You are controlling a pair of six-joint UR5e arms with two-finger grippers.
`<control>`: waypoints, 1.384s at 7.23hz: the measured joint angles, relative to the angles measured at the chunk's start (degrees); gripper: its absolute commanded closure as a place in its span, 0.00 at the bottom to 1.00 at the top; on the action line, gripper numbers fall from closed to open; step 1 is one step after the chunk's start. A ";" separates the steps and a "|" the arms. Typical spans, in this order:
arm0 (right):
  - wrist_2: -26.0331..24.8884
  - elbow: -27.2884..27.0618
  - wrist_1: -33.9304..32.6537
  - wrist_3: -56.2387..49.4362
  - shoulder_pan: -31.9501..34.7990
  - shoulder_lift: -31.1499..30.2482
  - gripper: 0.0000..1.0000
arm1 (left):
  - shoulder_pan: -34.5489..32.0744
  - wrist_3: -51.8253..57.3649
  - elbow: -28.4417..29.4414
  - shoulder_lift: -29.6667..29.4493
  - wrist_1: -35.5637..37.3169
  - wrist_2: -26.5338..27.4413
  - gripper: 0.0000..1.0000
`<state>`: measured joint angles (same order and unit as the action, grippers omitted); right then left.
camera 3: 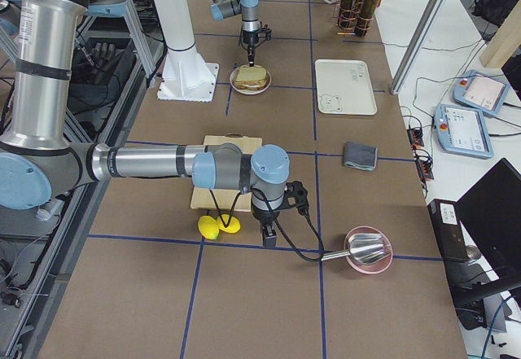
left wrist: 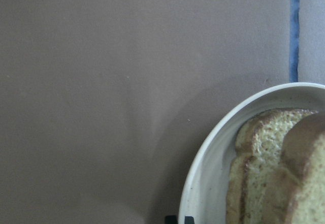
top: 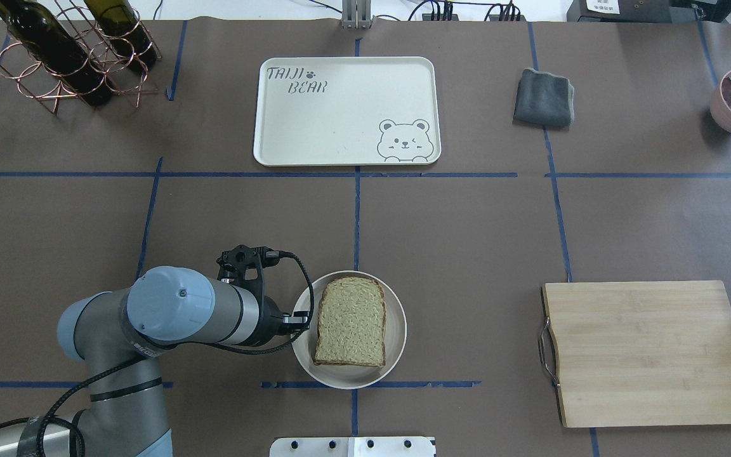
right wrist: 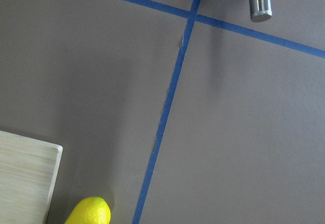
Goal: Make sandwich and place on tray
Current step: 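Reach the left gripper to the white plate rim and grasp it, then carry the plate with the left gripper onto the white bear tray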
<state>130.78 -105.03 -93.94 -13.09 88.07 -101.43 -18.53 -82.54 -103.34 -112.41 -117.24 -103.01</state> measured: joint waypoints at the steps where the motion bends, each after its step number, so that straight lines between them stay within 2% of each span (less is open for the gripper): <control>1: 0.00 0.00 0.04 0.00 0.00 0.00 0.00 | -0.60 -0.04 -0.45 -0.02 -0.53 -0.16 1.00; 3: 0.00 -0.02 0.07 0.00 0.00 0.00 0.00 | -5.02 0.00 -0.73 -0.64 -2.15 -3.21 1.00; 6: 0.00 0.00 0.06 0.00 0.00 -0.02 0.00 | -15.33 1.06 2.29 -4.95 -2.44 -12.25 1.00; 8: -0.02 0.00 0.00 0.00 0.00 -0.07 0.00 | -21.91 4.82 10.73 -11.30 -2.40 -18.57 1.00; 10: -0.08 -0.01 0.00 0.00 0.00 -0.14 0.00 | -26.92 9.24 24.54 -20.56 -2.54 -23.74 1.00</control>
<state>130.70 -105.04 -93.94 -13.10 88.07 -101.57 -45.45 -73.30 -78.79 -132.98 -119.78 -126.75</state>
